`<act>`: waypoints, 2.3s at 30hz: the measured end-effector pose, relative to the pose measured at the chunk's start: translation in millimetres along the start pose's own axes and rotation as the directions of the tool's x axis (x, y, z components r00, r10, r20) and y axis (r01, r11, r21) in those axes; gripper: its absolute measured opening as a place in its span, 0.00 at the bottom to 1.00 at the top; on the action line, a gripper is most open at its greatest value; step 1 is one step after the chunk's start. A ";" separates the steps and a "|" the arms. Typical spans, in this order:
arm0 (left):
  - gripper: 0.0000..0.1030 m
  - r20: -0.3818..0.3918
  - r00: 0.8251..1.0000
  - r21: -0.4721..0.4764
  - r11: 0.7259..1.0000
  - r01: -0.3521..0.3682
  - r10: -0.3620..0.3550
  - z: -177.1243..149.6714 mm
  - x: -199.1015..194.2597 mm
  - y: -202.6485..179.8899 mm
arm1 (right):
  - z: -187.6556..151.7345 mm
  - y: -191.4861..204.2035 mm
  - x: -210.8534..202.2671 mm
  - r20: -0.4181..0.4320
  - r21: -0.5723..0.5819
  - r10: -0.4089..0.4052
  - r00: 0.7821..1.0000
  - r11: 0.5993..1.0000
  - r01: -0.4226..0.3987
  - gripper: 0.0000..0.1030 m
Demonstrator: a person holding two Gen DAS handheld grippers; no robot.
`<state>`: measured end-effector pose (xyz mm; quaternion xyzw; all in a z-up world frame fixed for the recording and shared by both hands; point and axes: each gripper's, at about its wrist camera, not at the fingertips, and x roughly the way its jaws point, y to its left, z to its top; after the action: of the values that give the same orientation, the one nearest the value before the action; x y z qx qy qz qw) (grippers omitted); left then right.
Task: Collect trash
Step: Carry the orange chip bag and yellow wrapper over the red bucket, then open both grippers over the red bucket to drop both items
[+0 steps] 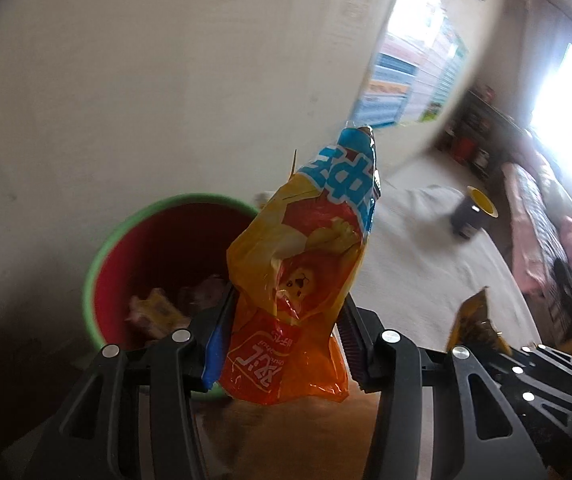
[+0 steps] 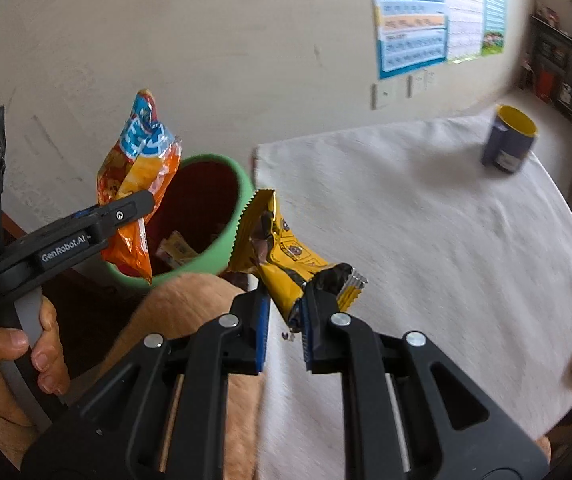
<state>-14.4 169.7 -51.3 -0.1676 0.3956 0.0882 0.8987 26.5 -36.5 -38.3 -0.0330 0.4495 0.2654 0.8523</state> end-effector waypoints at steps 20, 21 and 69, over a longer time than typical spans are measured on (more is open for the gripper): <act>0.47 -0.077 0.991 -0.129 0.985 -0.117 0.108 -4.6 35.0 69.5 | 34.8 83.1 59.2 -0.077 -0.157 0.064 0.995 0.985 -0.075 0.13; 0.47 -0.080 0.991 -0.136 0.983 -0.120 0.110 -4.8 36.4 71.8 | 35.7 84.9 61.2 -0.080 -0.161 0.063 0.995 0.984 -0.075 0.13; 0.77 0.103 0.984 0.039 0.988 -0.152 0.147 30.6 19.2 49.7 | 25.1 117.7 44.0 -0.109 -0.388 0.371 0.922 0.838 -0.383 0.82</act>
<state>4.8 227.7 -57.7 -0.1117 0.3637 0.1543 0.9118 8.6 90.4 -36.4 -0.1222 0.3952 0.5141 0.7514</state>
